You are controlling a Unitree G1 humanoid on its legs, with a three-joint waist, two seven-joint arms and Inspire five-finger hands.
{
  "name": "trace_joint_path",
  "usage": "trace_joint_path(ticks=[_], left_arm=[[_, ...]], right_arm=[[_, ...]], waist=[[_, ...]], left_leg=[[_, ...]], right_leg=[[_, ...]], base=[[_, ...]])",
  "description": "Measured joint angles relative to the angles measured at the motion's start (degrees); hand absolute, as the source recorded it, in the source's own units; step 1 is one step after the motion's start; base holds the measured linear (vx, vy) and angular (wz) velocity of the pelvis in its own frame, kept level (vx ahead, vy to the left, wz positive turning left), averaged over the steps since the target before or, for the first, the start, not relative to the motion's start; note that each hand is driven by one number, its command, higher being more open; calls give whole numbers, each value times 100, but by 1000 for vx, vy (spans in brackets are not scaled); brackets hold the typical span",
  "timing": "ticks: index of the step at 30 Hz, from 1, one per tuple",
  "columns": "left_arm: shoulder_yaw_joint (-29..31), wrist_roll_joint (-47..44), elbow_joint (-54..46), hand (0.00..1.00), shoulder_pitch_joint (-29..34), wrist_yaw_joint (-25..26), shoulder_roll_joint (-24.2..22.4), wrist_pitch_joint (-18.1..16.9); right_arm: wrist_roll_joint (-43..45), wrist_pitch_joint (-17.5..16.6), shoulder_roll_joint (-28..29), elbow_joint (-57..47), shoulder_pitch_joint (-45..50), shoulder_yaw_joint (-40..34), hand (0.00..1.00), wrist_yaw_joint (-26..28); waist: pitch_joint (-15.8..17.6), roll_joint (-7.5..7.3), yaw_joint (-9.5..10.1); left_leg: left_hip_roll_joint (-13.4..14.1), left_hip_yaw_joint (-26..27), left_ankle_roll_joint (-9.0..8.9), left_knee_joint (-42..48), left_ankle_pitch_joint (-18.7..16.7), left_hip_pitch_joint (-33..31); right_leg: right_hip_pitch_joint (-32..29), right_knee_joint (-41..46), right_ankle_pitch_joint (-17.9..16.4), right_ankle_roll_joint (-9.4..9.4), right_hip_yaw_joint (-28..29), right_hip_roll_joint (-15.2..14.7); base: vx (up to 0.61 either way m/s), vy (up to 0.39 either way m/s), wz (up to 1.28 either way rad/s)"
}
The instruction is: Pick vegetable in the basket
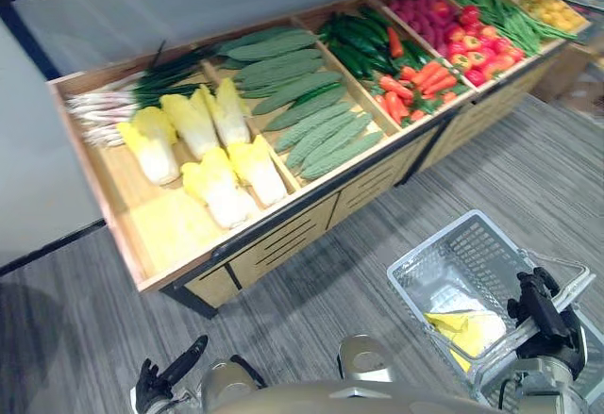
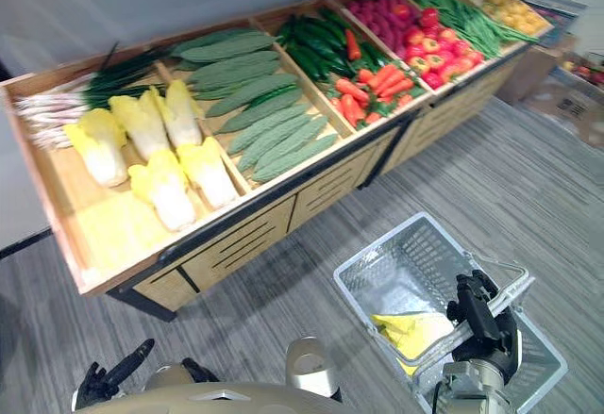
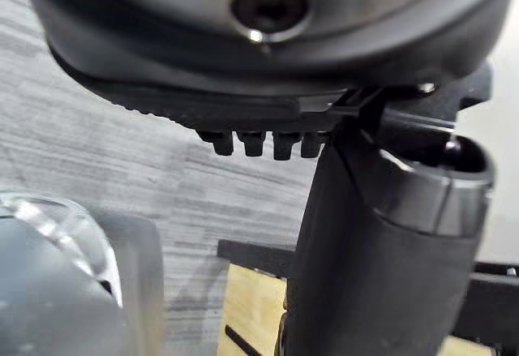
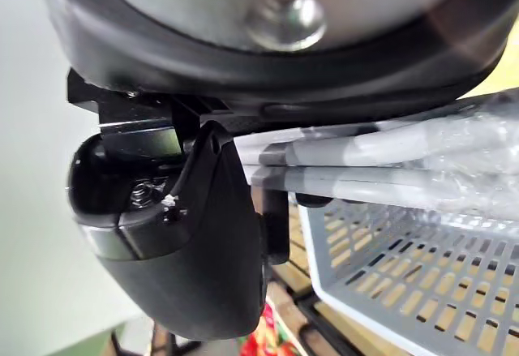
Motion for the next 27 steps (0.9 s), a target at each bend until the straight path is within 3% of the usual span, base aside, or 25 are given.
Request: trace_joint_path(ticks=[2, 3, 4, 5, 7, 8, 9, 10, 12, 15, 20, 25, 27], left_arm=[[-64, 8, 0, 100, -138, 13, 143, 55], [-87, 179, 0, 100, -227, 1, 232, 67], [-120, 248, -3, 100, -298, -4, 281, 65], [-158, 249, -3, 100, -415, -28, 357, 64], [-169, 240, -68, 100, -478, -30, 411, 62], [-177, 199, -188, 100, -460, -28, 411, 57], [-179, 187, -246, 100, -441, -26, 412, 49], [-184, 148, -304, 100, -434, -16, 411, 33], [-201, 119, -291, 100, -433, -15, 287, 39], [-206, 120, -192, 100, -410, -31, 4, 10], [-164, 122, -10, 100, -182, -25, -189, 62], [-187, 177, 6, 100, 103, -87, -238, 74], [-332, 182, 5, 100, 141, -120, -248, 74]], right_arm=[[-2, 0, 52, -19, -23, 139, 0, -41], [-27, 0, 70, -20, -39, 212, 0, -77], [-60, 0, 86, -19, -37, 236, 0, -94], [-82, 0, 107, -20, -50, 278, 0, -106], [-84, 0, 83, -18, -126, 340, 0, -124], [-84, -4, -6, 0, -249, 420, 0, -159], [-83, -8, -83, 27, -330, 486, 0, -183], [-79, -45, -285, 147, -561, 643, 0, -229], [-81, -45, -574, 307, -864, 889, 0, -311], [-77, -51, -849, 359, -896, 1077, 0, -287], [13, -78, -990, 341, -936, 1079, 0, -177], [24, -78, -989, 300, -725, 1076, 0, -73], [24, -78, -976, 124, -493, 1064, 0, -72]], waist=[[26, 65, -30], [64, 73, -26], [97, 64, -22], [125, 11, 18], [93, -50, 61], [77, -74, 77], [59, -100, 103], [32, -173, 218], [40, -83, 241], [-70, 95, 286], [-237, 73, 380], [-322, 67, 382], [-427, 158, 374]], left_leg=[[297, 396, -26, 22, -17, 67], [420, 651, -13, -66, 18, 71], [430, 834, 62, -150, 54, 124], [417, 1164, 144, -311, 137, 241], [459, 1604, 211, -462, 221, 384], [509, 1817, 204, -502, 281, 471], [530, 1937, 202, -505, 303, 490], [593, 2225, 87, -494, 375, 589], [582, 2449, -88, -639, 586, 688], [605, 2442, -168, -969, 904, 755], [559, 2349, -203, -1619, 1479, 640], [552, 2334, -143, -1829, 1721, 1026], [567, 2326, -122, -1801, 1743, 1204]], right_leg=[[-182, -321, 400, 12, -37, 161], [-271, -688, 778, -96, -522, 35], [-293, -798, 882, -254, -950, -153], [-387, -679, 901, -444, -2056, -652], [-377, -143, 711, -751, -3284, -1171], [-339, 288, 633, -874, -3679, -1324], [-337, 470, 642, -891, -3785, -1374], [-292, 478, 630, -843, -3986, -1392], [-277, 237, 619, -825, -4386, -1310], [148, -644, 609, -708, -4583, -911], [403, -1553, 868, -791, -4776, -435], [835, -1773, 882, -803, -4742, -279], [988, -1838, 881, -803, -4670, -241]], base=[[-117, 38, -126], [-185, 60, -110], [-134, 99, -105], [-79, 114, -89], [-33, 33, -106], [-30, -37, -102], [0, -86, -114], [15, -123, -120], [25, -138, -81], [97, -158, -5], [96, -154, 9], [83, -81, -3], [121, 3, -17]])
